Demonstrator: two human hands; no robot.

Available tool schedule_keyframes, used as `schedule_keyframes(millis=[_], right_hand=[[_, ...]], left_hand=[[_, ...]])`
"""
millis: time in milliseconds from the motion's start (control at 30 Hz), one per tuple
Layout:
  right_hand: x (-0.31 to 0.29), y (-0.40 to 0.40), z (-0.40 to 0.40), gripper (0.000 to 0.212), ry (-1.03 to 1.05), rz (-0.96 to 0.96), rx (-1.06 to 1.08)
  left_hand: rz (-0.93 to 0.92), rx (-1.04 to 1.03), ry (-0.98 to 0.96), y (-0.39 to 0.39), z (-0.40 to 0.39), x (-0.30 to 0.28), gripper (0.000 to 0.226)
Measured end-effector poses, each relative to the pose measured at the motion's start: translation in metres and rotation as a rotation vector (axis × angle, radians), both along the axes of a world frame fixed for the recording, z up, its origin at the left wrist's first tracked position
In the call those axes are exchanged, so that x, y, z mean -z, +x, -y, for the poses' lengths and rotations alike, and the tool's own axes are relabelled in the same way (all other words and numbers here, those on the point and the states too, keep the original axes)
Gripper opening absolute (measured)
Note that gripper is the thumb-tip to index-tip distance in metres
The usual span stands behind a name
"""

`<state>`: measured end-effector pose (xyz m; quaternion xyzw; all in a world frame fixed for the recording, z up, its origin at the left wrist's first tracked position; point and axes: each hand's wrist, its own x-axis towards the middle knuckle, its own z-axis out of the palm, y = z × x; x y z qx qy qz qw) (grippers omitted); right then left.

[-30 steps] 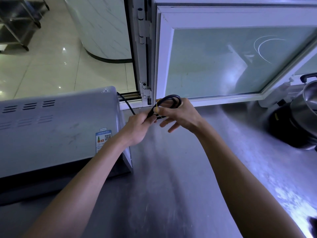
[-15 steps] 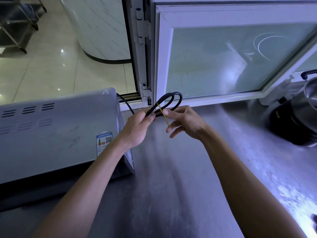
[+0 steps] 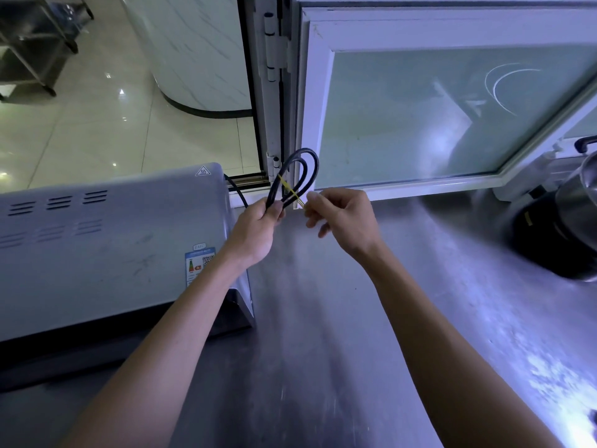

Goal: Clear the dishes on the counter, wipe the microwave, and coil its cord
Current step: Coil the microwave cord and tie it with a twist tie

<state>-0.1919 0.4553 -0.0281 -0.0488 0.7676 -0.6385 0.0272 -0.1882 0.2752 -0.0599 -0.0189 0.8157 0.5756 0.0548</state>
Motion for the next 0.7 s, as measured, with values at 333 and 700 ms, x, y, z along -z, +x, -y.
schedule_keyframes(millis=[333, 700], right_hand=[[0.004, 0.012, 0.000, 0.018, 0.074, -0.080, -0.102], [-0.004, -0.003, -0.004, 0.008, 0.011, -0.086, 0.069]], left_hand=[[0.009, 0.014, -0.109, -0.009, -0.001, 0.009, 0.037], [0.048, 0.264, -0.164, -0.011, -0.004, 0.004, 0.024]])
